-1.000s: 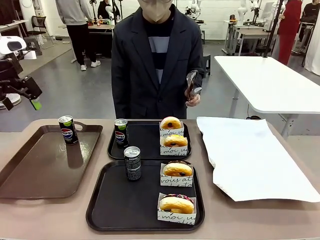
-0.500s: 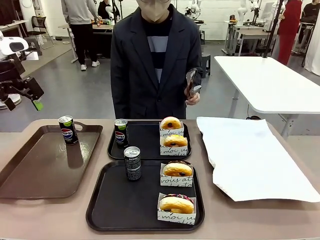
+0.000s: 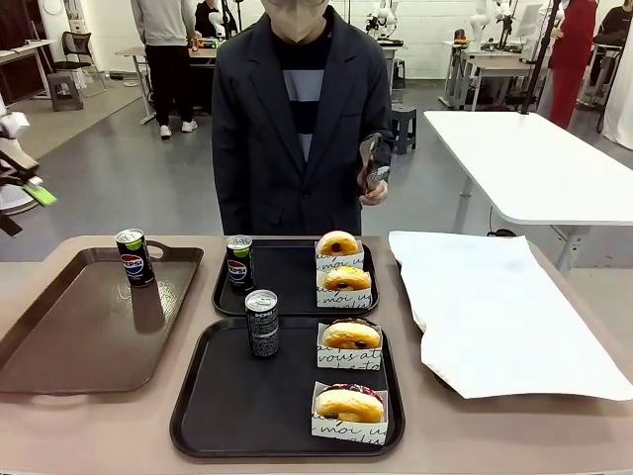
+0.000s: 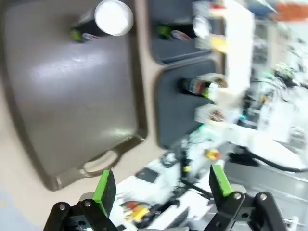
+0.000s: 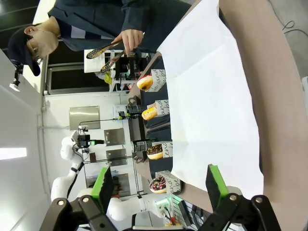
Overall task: Set up donuts and drinks on trays.
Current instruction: Pick up one Pepsi coke from the Handle tray and place it on the Flat Tray without a Pepsi coke.
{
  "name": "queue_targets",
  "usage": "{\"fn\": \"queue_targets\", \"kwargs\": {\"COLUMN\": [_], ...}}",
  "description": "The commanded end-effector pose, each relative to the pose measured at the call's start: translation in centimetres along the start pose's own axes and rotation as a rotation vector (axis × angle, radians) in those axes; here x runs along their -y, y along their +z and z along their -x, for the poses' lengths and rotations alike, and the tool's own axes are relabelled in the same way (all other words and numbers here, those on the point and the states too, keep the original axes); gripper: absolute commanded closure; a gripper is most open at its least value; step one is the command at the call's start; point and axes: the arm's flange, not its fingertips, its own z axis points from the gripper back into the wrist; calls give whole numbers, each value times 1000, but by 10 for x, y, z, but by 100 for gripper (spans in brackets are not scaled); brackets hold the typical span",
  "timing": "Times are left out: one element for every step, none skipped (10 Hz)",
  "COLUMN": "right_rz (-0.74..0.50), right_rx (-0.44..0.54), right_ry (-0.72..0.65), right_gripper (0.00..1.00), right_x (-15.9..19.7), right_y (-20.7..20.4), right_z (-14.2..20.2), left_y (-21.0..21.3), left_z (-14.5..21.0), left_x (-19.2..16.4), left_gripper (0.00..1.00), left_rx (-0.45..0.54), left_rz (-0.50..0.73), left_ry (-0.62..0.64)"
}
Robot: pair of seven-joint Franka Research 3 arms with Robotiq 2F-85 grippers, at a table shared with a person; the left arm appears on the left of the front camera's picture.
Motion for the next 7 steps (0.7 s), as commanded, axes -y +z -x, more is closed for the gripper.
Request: {"fn": "queue_targets", "kwargs": {"right_rz": [-11,-11,-11,-11,-11,-11,-11], "right_rx": [-2,-2,-2,-2,-2,-2,-2], "right_ry": [5,5,5,5,5,5,5], "right_gripper": [0,0,0,0,0,0,0], "right_x": [-1,-1,-1,-1,-1,-1,-1], "right_y": [0,0,0,0,0,0,0], "right_z": [0,0,0,0,0,0,0], "left_y": [26,36,40,40,37,33,35], "left_z": [0,3,10,17,18,23,24], "left_x": [-33,-55,-77,-98,-114,-126,-137], "left_gripper": [0,0,0,0,0,0,0], "left_rx": [-27,26,85,133,147,154,159], "left_rz": [422,468,511,532,513,474,450], "left_ry": [-30,-14,-2,9,12,18,30]}}
